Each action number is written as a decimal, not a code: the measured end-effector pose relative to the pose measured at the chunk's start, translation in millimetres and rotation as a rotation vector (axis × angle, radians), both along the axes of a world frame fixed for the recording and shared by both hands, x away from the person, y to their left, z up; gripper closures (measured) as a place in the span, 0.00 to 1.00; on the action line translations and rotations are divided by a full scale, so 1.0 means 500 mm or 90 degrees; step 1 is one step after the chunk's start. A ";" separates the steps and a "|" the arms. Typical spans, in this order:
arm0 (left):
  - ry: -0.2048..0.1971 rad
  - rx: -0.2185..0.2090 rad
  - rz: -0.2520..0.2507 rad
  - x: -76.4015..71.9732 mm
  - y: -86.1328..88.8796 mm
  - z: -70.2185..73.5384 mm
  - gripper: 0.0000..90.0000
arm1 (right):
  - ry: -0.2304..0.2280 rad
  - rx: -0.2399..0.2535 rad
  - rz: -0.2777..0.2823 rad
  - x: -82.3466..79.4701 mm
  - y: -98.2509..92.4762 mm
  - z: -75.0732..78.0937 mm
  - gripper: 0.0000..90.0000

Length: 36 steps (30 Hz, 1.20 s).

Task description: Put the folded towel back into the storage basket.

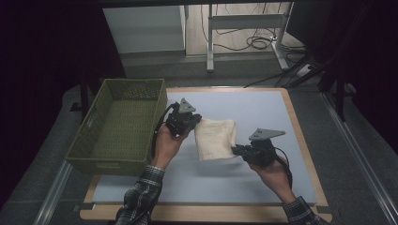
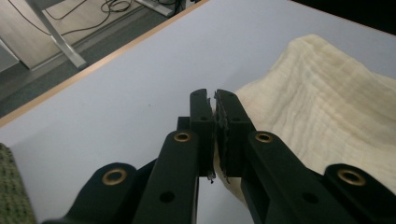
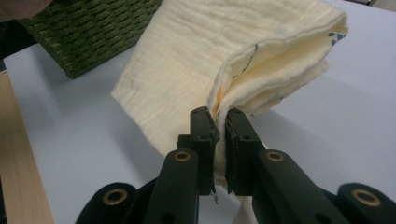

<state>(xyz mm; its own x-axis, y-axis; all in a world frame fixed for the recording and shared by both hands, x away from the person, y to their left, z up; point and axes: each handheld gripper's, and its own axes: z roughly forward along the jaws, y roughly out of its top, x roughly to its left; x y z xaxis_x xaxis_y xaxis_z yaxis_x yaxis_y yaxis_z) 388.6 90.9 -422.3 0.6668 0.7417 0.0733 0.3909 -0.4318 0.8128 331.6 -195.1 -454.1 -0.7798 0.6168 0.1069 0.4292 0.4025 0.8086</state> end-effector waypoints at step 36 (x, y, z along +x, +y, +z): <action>-0.018 0.049 0.093 -0.005 0.153 0.057 0.96 | -0.009 0.003 0.060 0.052 0.154 0.056 0.92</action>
